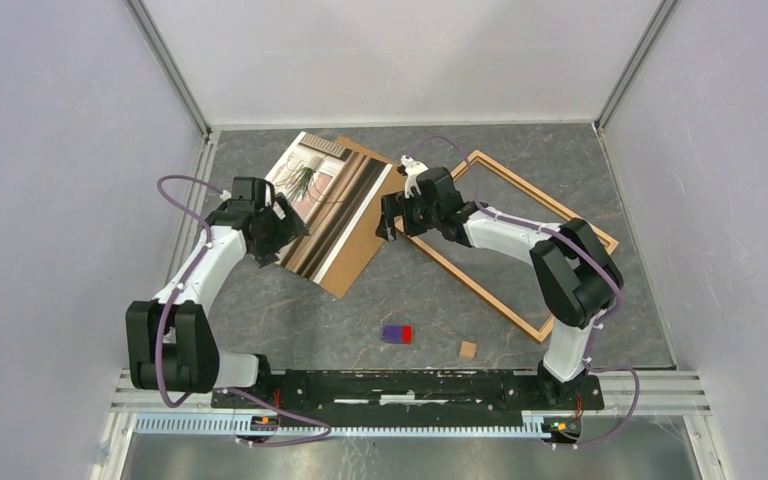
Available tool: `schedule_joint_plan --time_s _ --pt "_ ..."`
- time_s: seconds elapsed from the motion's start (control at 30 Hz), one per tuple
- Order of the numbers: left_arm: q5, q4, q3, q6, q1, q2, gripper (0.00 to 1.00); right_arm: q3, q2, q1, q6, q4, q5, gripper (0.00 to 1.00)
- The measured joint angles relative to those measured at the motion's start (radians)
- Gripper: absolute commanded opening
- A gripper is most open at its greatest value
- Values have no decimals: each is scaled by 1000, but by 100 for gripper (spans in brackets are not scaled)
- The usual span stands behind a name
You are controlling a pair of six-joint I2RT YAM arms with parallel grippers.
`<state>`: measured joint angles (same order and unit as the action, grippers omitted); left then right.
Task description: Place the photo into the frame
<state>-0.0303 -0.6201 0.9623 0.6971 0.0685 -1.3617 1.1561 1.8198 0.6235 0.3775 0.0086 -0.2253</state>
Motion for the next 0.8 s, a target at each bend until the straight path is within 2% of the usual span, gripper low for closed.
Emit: schedule_joint_plan --time_s 0.23,0.53,0.6,0.8 --pt "-72 12 -40 0 -16 -50 100 10 35 26 82 43 5 96" --pt "-107 66 157 32 -16 -267 100 34 115 42 151 74 90 97" --pt "-111 80 174 39 -16 -315 100 76 146 40 137 67 109 97" --pt "-99 70 156 39 -16 -373 100 341 282 25 47 22 161 98"
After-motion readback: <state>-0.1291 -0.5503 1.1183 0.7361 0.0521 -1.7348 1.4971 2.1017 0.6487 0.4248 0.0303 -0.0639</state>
